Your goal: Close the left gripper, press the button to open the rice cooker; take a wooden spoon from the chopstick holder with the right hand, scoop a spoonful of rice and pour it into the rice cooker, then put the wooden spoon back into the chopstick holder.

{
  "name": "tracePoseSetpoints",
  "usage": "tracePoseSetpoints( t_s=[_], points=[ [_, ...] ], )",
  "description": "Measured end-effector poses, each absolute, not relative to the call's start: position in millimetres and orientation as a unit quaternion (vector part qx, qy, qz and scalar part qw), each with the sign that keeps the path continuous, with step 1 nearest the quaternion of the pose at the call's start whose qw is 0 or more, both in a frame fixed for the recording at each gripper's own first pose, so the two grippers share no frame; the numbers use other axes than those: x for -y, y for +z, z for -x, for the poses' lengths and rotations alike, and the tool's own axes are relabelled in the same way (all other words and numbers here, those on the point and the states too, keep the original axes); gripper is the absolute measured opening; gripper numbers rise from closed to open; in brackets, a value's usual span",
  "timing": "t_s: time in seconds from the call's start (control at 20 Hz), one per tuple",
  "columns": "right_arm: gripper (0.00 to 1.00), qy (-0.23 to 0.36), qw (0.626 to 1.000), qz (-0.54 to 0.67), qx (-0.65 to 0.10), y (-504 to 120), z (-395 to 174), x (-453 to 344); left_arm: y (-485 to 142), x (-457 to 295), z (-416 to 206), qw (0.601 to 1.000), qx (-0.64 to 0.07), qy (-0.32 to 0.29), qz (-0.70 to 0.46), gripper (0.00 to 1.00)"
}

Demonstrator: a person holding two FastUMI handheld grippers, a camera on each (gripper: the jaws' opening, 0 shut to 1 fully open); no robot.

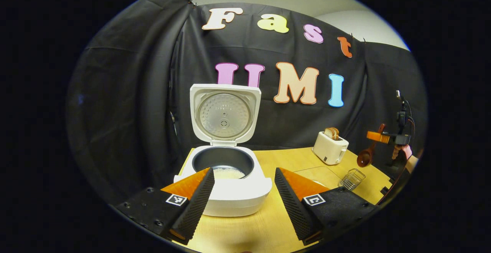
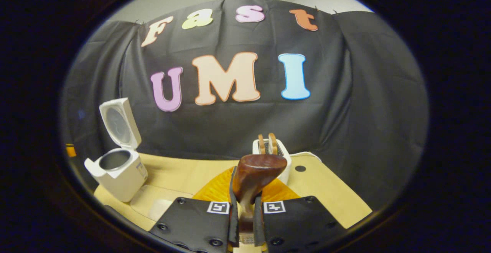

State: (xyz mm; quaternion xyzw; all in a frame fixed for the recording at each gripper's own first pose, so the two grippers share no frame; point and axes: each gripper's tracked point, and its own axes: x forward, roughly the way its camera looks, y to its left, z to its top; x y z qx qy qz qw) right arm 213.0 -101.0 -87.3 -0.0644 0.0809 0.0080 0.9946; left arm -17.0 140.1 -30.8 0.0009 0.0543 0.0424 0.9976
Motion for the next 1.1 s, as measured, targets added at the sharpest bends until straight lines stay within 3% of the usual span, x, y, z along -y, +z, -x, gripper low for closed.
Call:
tracePoseSetpoints(
  t_s=[0.45,0.75,1.0,1.1],
  points=[
    [0.19,0.046,0.985,0.091,-0.139,-159.7,-212.6,107.3,-26.2,-169.6,28.5,0.994,-0.049,0.097,0.022,0.93],
    [0.22,0.038,0.980,0.067,-0.181,-186.3,-206.2,118.7,-27.7,-170.6,26.0,0.994,-0.052,0.093,0.023,0.93],
    [0.41,0.036,0.978,0.057,-0.198,-192.0,-193.9,128.2,-32.3,-166.1,17.1,0.995,-0.056,0.082,0.029,0.93],
    [0.57,0.038,0.980,0.042,-0.190,-181.2,-189.6,125.8,-30.2,-164.6,13.0,0.995,-0.055,0.076,0.023,0.93]
  ],
)
